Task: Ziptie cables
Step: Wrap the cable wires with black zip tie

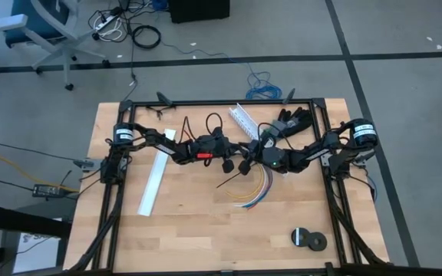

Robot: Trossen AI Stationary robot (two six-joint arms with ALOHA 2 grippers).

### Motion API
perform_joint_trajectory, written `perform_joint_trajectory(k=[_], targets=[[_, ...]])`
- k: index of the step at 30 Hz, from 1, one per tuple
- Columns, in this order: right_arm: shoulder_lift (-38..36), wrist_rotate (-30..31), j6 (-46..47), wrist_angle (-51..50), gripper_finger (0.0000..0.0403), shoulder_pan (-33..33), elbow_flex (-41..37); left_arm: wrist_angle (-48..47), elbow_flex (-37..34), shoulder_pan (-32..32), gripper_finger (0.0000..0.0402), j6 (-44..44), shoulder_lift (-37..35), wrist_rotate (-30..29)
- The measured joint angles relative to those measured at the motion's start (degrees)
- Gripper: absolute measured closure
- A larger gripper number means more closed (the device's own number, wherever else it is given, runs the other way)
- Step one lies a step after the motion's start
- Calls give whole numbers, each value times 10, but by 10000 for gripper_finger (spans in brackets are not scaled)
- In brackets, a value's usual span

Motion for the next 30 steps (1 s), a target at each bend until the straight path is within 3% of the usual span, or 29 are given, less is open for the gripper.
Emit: perform_joint_trajectory(k=[4, 20, 30], targets=[[0, 2, -2, -9, 396, 3, 0, -3, 0, 0, 374, 0, 0, 0], [-4, -11, -12, -11, 402, 3, -1, -7, 0, -2, 374, 0, 0, 0], [-61, -3, -77, -19, 403, 2, -2, -14, 3, -3, 361, -2, -2, 0]])
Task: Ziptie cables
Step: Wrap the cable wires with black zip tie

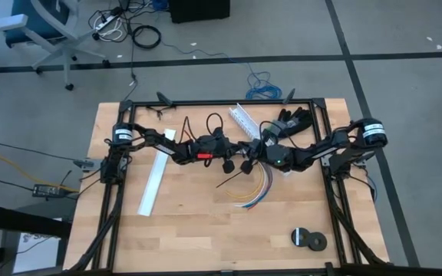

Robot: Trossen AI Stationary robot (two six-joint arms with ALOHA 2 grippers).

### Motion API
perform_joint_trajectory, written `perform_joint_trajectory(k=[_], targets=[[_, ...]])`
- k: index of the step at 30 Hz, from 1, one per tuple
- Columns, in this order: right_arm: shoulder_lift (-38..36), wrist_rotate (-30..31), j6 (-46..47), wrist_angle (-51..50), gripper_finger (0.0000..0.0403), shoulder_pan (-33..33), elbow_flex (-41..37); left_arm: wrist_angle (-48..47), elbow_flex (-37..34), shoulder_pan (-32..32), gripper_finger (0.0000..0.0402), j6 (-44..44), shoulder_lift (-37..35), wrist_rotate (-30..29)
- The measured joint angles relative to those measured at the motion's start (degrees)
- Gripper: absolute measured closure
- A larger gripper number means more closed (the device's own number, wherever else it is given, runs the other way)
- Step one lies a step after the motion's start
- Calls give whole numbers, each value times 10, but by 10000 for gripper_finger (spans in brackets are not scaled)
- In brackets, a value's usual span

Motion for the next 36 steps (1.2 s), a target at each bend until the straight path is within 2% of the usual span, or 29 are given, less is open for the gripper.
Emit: perform_joint_trajectory(k=[10, 15, 18, 21, 24, 27, 36], targets=[[-105, 28, -70, -23, 403, 0, 1, -33, -3, 0, 354, -12, 2, 25], [-165, 50, -99, -71, 403, 0, 2, -61, -3, 0, 353, -13, 3, 26], [-194, 62, -62, -140, 403, 0, 2, -61, -3, 0, 353, -13, 3, 26], [-206, 62, 45, -244, 403, 0, 2, -37, -3, 0, 353, -16, 3, 22], [-200, 47, 150, -324, 403, 3, 2, -23, -3, 0, 353, -20, 3, 5], [-173, 44, 192, -333, 403, 13, 2, -19, -3, 0, 353, -26, 3, -25], [-8, 44, 196, -180, 403, 23, 1, -16, -3, 0, 353, -26, 3, -50]])
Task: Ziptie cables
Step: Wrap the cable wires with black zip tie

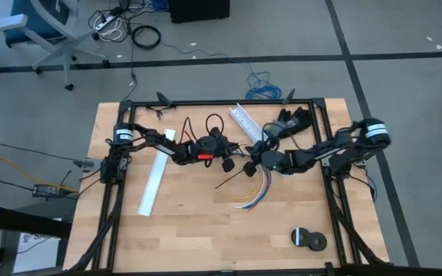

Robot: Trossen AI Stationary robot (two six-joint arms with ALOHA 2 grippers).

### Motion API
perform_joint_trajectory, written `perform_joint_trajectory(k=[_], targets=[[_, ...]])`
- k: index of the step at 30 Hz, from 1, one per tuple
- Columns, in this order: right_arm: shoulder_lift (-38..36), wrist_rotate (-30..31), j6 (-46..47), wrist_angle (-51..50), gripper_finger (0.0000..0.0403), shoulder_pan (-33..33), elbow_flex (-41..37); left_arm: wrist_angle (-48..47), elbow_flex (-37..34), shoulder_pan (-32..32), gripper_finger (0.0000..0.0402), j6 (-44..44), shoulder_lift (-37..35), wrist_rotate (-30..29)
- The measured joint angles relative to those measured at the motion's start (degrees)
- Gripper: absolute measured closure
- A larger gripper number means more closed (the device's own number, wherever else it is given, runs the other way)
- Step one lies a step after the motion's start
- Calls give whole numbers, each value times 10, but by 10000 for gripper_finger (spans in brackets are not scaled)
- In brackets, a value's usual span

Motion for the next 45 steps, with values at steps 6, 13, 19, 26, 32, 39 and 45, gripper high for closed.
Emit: perform_joint_trajectory(k=[6, 13, 19, 26, 32, 39, 45], targets=[[57, -23, -85, 115, 382, 1, 0, -1, 0, 0, 353, 0, 0, -1], [79, -30, -93, 151, 324, -1, 0, -1, 0, 0, 353, 0, -1, -2], [79, -11, -106, 160, 295, -9, 0, 0, 0, 0, 353, 0, -1, -2], [79, -11, -105, 165, 291, -18, 0, 0, 0, 0, 353, 0, -1, -2], [79, -24, -109, 178, 291, -30, 0, 0, 0, 0, 353, 0, -1, -2], [79, -45, -104, 180, 333, -39, 0, 0, 0, 0, 353, 0, -1, -2], [79, -52, -110, 179, 395, -39, 0, 0, 1, 0, 353, 0, -1, -2]])
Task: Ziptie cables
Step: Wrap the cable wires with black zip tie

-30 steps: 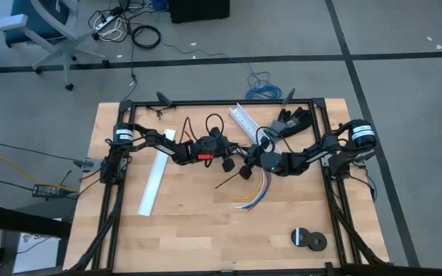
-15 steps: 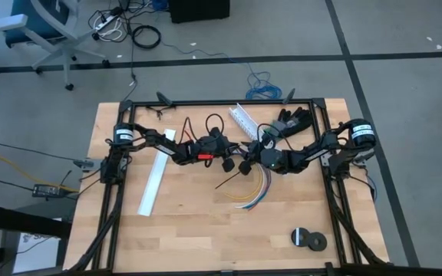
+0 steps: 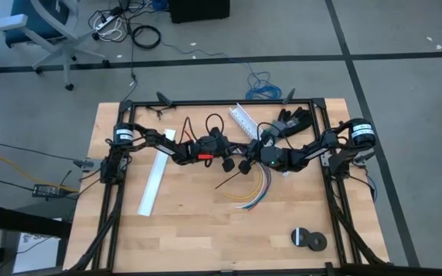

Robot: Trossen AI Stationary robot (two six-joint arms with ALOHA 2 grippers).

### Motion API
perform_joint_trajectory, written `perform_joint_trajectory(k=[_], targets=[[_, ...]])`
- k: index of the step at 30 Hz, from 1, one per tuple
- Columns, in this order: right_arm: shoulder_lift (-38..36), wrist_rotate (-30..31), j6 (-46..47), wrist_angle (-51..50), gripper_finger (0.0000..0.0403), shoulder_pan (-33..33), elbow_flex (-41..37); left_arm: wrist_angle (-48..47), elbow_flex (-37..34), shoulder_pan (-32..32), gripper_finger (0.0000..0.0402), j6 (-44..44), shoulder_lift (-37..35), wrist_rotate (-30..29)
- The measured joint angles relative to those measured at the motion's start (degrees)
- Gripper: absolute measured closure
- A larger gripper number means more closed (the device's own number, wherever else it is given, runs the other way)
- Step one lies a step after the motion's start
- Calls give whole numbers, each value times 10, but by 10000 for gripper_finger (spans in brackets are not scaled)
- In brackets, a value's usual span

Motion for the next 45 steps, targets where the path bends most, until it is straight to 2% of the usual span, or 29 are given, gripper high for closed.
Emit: perform_joint_trajectory(k=[16, 30, 37, 40, 43, 45], targets=[[-7, 2, -27, 21, 403, 0, 0, 3, 1, 0, 353, -2, -1, 5], [-113, 17, -106, -4, 402, 1, -1, -1, 1, 0, 353, -2, -2, 16], [-164, 95, -152, -35, 402, 32, 0, -8, 0, 0, 353, -2, -1, 17], [-187, 162, -173, -48, 402, 46, 0, -16, -1, 0, 353, -2, 0, 17], [-204, 260, -173, -91, 402, 67, 0, -19, -1, 0, 353, -2, 0, 17], [-209, 286, -154, -130, 402, 81, 0, -24, -1, 0, 354, -2, 0, 17]])
